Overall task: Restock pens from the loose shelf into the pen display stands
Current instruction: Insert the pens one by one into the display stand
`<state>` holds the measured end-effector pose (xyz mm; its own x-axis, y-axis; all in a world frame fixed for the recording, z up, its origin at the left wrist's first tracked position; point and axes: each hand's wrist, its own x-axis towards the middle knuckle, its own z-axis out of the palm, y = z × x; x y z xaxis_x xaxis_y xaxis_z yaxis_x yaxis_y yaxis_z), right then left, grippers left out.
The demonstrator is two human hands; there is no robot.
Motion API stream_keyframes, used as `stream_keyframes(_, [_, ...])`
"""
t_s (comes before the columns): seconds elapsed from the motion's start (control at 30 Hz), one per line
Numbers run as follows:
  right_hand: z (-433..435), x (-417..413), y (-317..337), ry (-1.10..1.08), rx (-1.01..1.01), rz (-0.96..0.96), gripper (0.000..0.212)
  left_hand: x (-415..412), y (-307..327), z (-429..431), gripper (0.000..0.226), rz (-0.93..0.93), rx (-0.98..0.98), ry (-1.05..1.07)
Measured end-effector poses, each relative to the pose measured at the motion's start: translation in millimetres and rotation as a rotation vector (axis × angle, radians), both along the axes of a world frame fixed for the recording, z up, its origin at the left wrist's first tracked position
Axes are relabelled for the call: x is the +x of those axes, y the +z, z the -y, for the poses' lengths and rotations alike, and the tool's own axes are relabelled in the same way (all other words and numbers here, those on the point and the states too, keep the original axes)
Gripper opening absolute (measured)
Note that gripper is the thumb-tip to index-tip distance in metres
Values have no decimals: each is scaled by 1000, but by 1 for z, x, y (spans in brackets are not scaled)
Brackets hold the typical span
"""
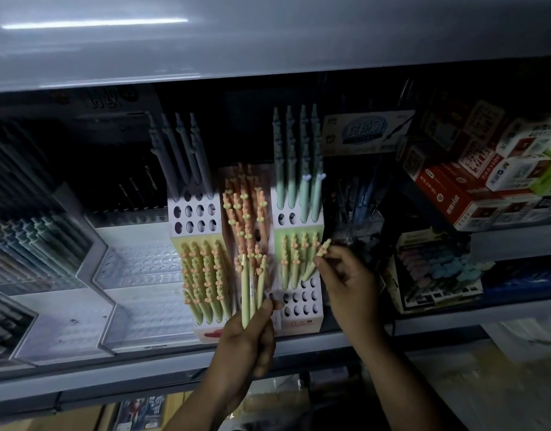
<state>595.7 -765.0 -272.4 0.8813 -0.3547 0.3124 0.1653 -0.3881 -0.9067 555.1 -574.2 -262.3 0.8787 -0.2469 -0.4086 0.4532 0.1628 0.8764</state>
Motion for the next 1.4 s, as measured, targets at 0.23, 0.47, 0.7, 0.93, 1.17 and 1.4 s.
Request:
stream_keyframes(0.23, [-3, 5, -7, 9, -96, -60, 22, -3, 3, 3, 42, 16, -55, 10])
stream_keyframes(0.47, [-4, 10, -13, 4, -175, 16, 8, -3, 3, 0, 48, 35, -80, 40])
stream_keyframes(0.7, [-3, 11, -24, 29, -241, -4, 6, -5, 1, -6, 47, 29, -74, 75])
stream_keyframes(0.93, [-5, 7, -28, 17, -242, -27, 6, -7, 1, -5, 39, 35, -85, 68])
stream_keyframes(1.17, [-10, -5, -16, -42, -86, -187, 12, -5, 1, -1, 41, 75, -79, 48])
stream_keyframes(1.4, [-24, -25, 23, 414, 288, -217, 8, -2, -1, 6, 40, 116, -35, -21])
